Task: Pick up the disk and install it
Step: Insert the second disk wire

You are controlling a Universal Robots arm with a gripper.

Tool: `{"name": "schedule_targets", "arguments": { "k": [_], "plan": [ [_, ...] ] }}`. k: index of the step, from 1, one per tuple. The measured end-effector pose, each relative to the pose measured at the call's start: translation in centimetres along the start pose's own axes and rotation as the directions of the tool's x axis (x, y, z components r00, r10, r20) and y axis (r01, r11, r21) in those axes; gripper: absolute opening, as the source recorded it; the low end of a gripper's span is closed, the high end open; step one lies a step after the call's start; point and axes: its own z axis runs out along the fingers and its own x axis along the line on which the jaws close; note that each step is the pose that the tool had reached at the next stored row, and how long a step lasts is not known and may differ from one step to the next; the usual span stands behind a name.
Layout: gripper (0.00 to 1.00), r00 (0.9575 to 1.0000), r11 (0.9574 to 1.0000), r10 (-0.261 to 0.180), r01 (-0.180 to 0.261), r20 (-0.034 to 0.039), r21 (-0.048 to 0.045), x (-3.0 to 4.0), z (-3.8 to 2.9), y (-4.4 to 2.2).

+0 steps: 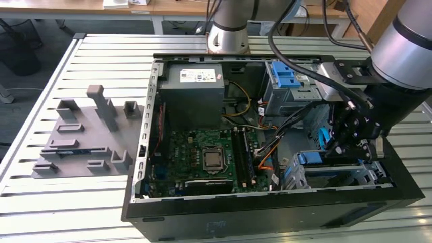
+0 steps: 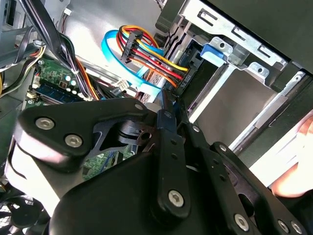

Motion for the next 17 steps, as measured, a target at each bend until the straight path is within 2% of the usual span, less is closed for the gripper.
{"name": "schedule_targets", "arguments": {
  "k": [6, 7, 8, 10, 17],
  "plan": [
    [0.17, 1.0, 1.0, 0.0, 0.0, 0.0019, -0.0001, -0.01, 0.11, 0.0],
    [0.23, 1.0, 1.0, 0.0, 0.0, 0.0007, 0.0, -0.01, 0.05, 0.0],
    [0.23, 1.0, 1.0, 0.0, 0.0, 0.0013, 0.0, 0.0, 0.01, 0.0],
    [0.23, 1.0, 1.0, 0.0, 0.0, 0.0032, 0.0, 0.0, -0.28, 0.0],
    [0.23, 1.0, 1.0, 0.0, 0.0, 0.0031, -0.0001, 0.0, -0.93, 0.0]
  ]
}}
